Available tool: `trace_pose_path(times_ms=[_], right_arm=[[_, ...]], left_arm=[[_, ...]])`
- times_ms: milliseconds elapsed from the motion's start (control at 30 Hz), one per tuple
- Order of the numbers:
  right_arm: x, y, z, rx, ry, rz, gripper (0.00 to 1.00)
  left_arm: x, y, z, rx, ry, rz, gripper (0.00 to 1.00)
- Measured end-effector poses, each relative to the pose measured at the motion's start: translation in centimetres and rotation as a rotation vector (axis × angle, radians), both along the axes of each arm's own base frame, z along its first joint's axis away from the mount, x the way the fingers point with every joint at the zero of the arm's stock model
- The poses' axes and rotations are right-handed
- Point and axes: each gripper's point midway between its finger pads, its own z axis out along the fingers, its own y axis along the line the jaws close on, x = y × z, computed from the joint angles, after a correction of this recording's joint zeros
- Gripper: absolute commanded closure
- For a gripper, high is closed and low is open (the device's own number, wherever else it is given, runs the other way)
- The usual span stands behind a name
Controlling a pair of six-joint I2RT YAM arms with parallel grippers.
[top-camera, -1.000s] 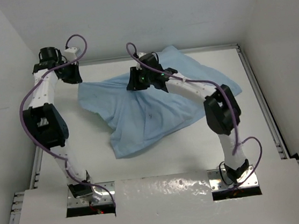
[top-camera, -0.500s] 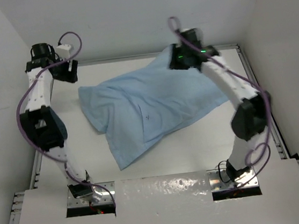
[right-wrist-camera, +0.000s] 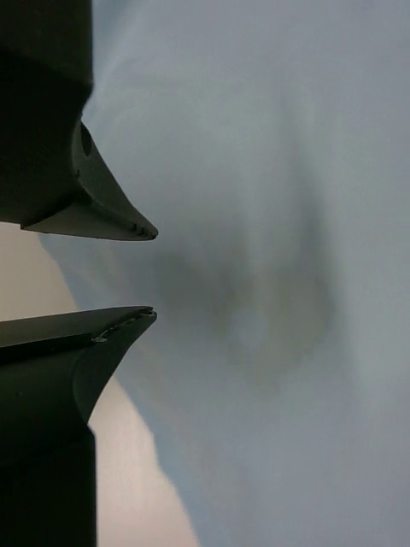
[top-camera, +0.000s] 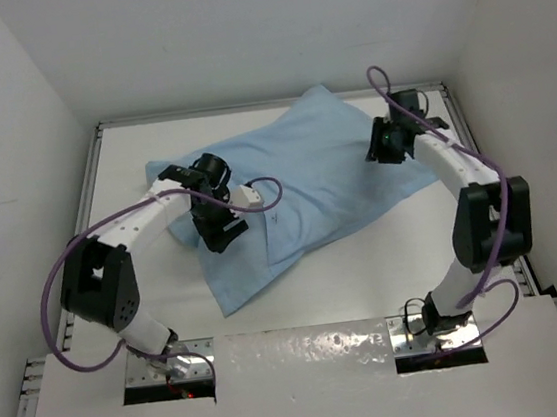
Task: Put the pillow into the pillowcase
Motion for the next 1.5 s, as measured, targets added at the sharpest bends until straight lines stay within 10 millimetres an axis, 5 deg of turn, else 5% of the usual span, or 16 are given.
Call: trace_pose_path(times_ms=[67,267,467,567,600,633,700,833,967,1000,1133,1200,1500], right_arm=[[0.5,1.8,-1.9,0.002,0.023,0.053,0.63],[0.7,6.4,-7.8,0.047,0.095,0.116,0.71],[0.3,12.2,-7.6,0.124,0.037,0.168,0.64],[-0.5,14.3,-6.4,0.176,0.031,0.212,0.45],[-0.7,14.4,-5.7,0.190,0.027,0.220,0.39],[-0.9,14.1,-4.9,0.197,0.023,0.228,0.30],[-0.9,12.2,-2.9,0.198,0.008,0.216,0.24],[-1.3,5.4,1.8,0.157,-0.065,0.087,0.13],[-4.0,-1.9,4.0,0.130,-0.112,-0.138,0.11],[-4.6,-2.8,3.6,0.135,-0.112,-0.176,0.11],[-9.2,-6.8,-3.2,0.188,0.037,-0.391,0.11],[-11.2,-7.3,-6.7,0.214,0.141,-0.455,0.12],[-10.5,-9.0,-12.2,0.140,0.238,-0.525,0.13]], left_arm=[[1.0,-0.2,-0.9,0.007,-0.003,0.054,0.30],[9.9,-0.4,-2.8,0.010,-0.061,0.272,0.34],[19.6,8.0,-4.1,-0.021,-0.211,0.544,0.34],[20.0,12.3,-2.9,-0.007,-0.278,0.566,0.30],[19.3,12.7,-2.4,0.003,-0.291,0.545,0.21],[18.3,12.8,-1.7,0.015,-0.305,0.511,0.09],[15.6,12.6,-0.1,0.036,-0.328,0.432,0.08],[11.8,13.9,2.8,0.085,-0.382,0.321,0.06],[9.1,18.5,-0.3,0.204,-0.348,0.318,0.00],[8.1,19.5,-2.0,0.238,-0.320,0.317,0.00],[5.2,19.9,-6.8,0.278,-0.226,0.275,0.00],[5.9,20.0,-7.3,0.283,-0.258,0.284,0.00],[9.8,20.0,-7.2,0.247,-0.413,0.315,0.00]])
